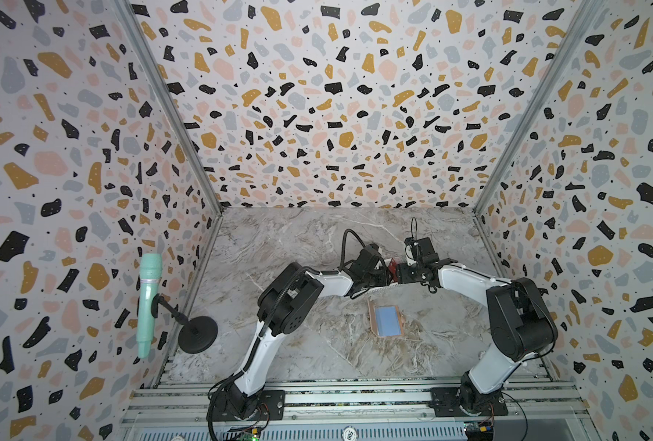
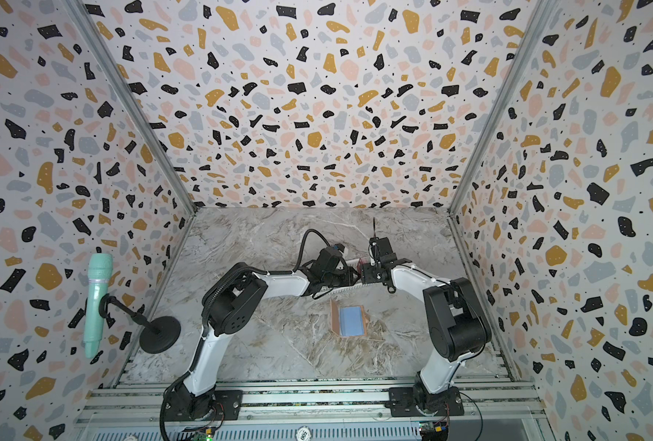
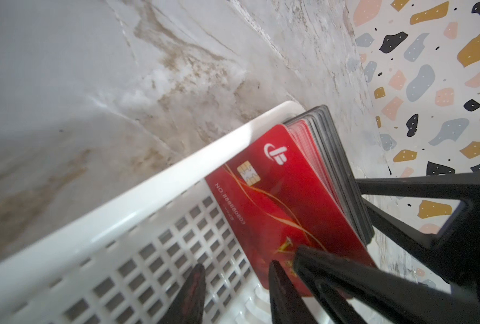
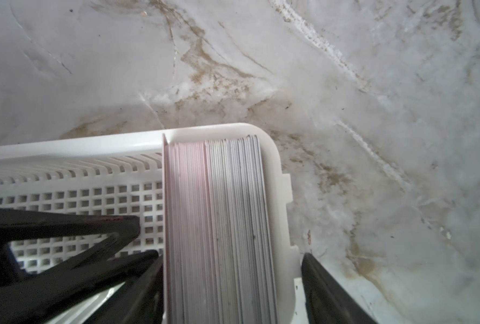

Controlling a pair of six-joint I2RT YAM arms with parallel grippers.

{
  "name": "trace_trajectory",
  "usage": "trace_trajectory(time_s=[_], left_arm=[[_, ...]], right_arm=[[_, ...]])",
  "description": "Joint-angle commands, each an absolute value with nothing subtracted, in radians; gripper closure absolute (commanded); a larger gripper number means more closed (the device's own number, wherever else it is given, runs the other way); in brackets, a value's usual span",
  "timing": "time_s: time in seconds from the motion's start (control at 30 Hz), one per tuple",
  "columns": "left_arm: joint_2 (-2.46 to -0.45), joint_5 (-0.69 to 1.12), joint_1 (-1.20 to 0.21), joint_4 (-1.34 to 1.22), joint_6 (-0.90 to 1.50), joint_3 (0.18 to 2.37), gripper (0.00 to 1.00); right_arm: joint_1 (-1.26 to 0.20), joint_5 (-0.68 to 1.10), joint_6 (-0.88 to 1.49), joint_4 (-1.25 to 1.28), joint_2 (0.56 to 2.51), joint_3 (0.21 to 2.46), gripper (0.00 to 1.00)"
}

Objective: Insert credit cards into a card holder
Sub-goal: Pick up the credit card from the storage box.

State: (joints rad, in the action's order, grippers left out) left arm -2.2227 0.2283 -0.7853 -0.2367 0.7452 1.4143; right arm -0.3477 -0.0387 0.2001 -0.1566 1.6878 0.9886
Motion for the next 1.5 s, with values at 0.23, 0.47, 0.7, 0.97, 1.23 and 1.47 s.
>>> trace_trajectory(time_s=[0.23,0.47,0.7,0.97,1.23,1.47], left_arm=[[-2.258,0.239,-0.778,-0.208,0.744,1.439,0.66],[-2.241,0.244,-0.779,-0.202,0.734,1.456,0.66],[-2.252,0.269,-0.779,-0.21,0.734,1.483,0.6],[-2.297,0.281,-0.779,-0.208,0.75,1.506,0.61],[-2.317,0.294,-0.779,-0.208,0.754,1.517,0.58],[-2.34,0.298,-0.779,-0.17,0.748,1.54,0.58]], right_arm=[[-0.343,-0.039,0.204,-0.166,1.65,1.0,0.37],[-0.343,-0.03,0.202,-0.163,1.649,1.0,0.4],[-0.342,-0.021,0.203,-0.161,1.649,0.994,0.41],[-0.343,-0.012,0.204,-0.158,1.65,0.993,0.42],[-0.343,-0.01,0.205,-0.156,1.644,0.988,0.43],[-0.344,-0.007,0.208,-0.158,1.637,0.991,0.42]])
